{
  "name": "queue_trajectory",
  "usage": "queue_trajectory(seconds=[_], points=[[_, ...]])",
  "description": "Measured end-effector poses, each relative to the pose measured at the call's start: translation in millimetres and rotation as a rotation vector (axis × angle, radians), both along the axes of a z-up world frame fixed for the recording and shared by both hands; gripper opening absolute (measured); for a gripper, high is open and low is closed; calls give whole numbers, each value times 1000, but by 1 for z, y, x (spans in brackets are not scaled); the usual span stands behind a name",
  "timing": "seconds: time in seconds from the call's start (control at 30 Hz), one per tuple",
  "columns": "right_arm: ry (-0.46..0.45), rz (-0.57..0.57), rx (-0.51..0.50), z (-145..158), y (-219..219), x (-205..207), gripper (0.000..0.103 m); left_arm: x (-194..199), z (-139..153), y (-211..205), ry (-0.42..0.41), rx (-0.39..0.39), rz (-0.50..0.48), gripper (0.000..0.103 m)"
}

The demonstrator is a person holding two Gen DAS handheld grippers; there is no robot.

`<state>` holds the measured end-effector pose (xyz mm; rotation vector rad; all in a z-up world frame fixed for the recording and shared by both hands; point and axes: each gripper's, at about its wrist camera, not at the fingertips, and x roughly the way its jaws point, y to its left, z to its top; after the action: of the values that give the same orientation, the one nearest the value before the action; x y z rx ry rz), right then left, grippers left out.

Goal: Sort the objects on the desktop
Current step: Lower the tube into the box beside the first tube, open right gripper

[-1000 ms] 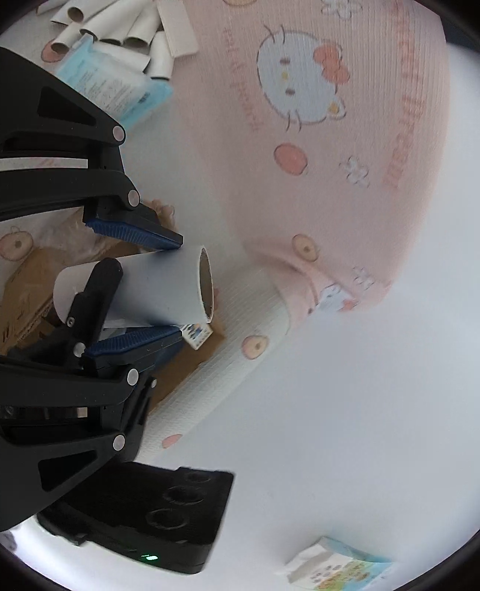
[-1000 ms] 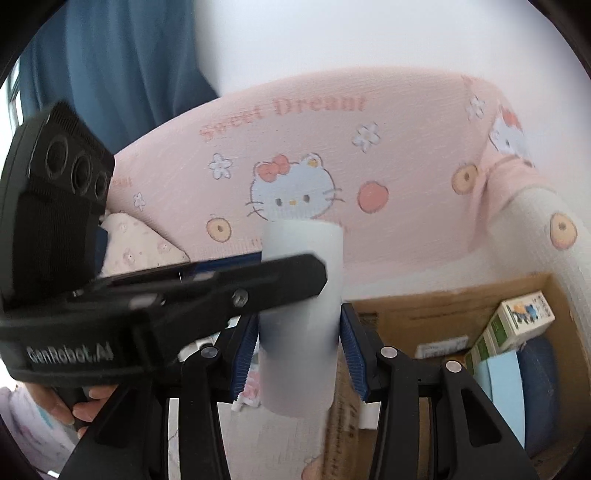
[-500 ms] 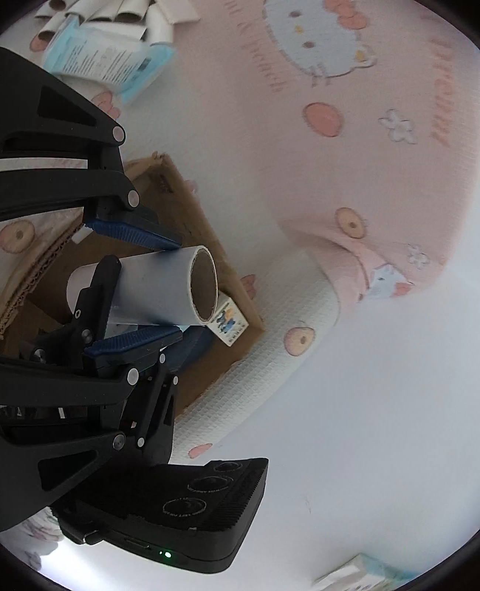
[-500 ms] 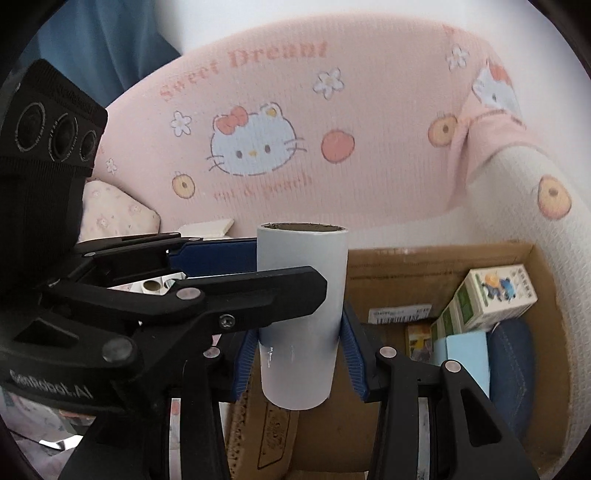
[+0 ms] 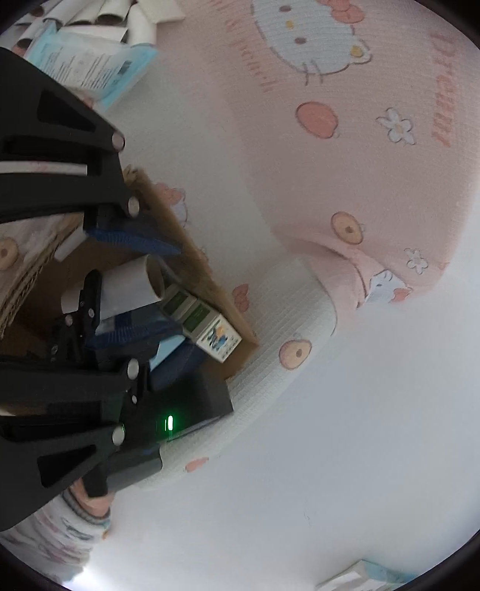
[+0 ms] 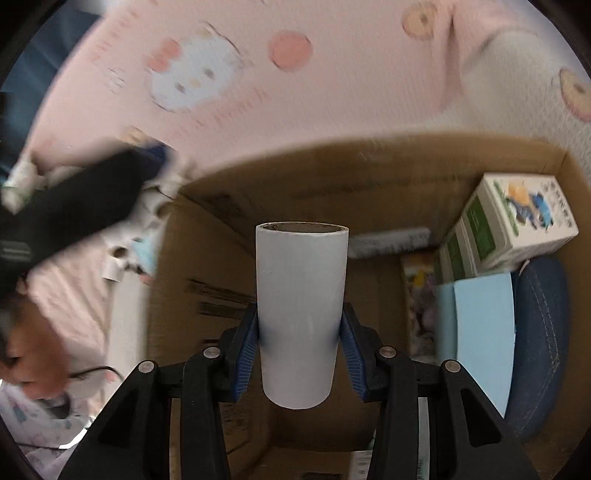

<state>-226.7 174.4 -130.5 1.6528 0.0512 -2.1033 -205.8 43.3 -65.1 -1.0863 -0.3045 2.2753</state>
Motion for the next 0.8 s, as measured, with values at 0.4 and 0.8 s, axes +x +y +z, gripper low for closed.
queue_trajectory(seconds=[0.4,0.8], points=[[-227,-21,161,-61,-20,-27,40,-15,-12,-7,1,-38,32,21],[-282,34,204,-90,-38,-25,40,-8,-13,-7,23,-70,9,21]])
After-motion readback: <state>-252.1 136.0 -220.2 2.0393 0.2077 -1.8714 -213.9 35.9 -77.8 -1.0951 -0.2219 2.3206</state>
